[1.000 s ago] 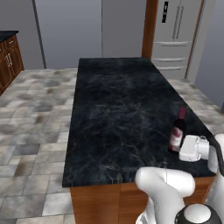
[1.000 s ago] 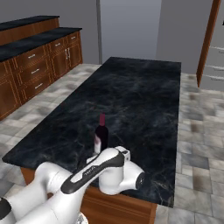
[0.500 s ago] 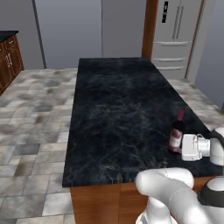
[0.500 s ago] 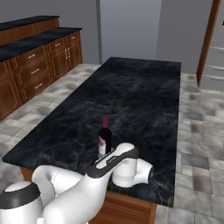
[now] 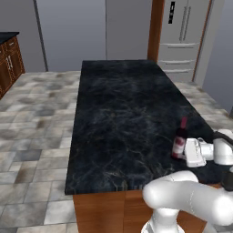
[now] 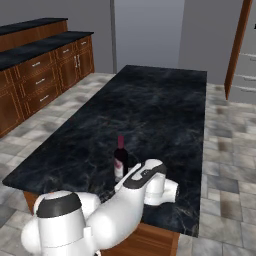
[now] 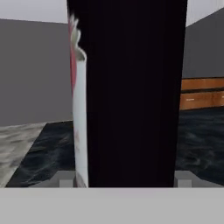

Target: Get the candle and the wine from the cabinet and move them to the dining counter.

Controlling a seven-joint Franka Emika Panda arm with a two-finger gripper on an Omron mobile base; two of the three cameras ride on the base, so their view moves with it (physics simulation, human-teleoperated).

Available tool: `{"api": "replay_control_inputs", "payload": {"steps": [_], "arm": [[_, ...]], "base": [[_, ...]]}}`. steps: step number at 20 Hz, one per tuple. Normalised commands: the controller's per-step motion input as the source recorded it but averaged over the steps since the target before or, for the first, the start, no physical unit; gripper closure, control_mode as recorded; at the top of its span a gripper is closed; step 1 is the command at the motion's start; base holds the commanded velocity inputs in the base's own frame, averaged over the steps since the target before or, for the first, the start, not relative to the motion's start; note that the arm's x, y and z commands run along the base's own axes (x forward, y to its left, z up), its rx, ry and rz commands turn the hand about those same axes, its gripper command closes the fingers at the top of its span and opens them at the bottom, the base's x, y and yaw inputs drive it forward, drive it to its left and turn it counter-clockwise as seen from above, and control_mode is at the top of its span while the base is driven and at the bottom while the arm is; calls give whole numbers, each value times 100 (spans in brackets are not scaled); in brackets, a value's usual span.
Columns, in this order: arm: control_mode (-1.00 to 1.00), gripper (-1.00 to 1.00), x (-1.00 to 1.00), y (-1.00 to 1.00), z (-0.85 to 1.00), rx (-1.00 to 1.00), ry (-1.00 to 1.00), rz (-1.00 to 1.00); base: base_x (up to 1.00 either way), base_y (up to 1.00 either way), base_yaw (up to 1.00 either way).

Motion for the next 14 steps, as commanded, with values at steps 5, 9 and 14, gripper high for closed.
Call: {"api": "replay_control_inputs", "payload": {"steps": [5,9,14], "arm": [[-100,100,26,-2,-20,0,-10,8],[-100,100,25,-2,-18,0,-4,2],[-100,100,18,-2,-19,0,-1,0]], "base": [[0,0,0],[0,0,0],[0,0,0]]}}
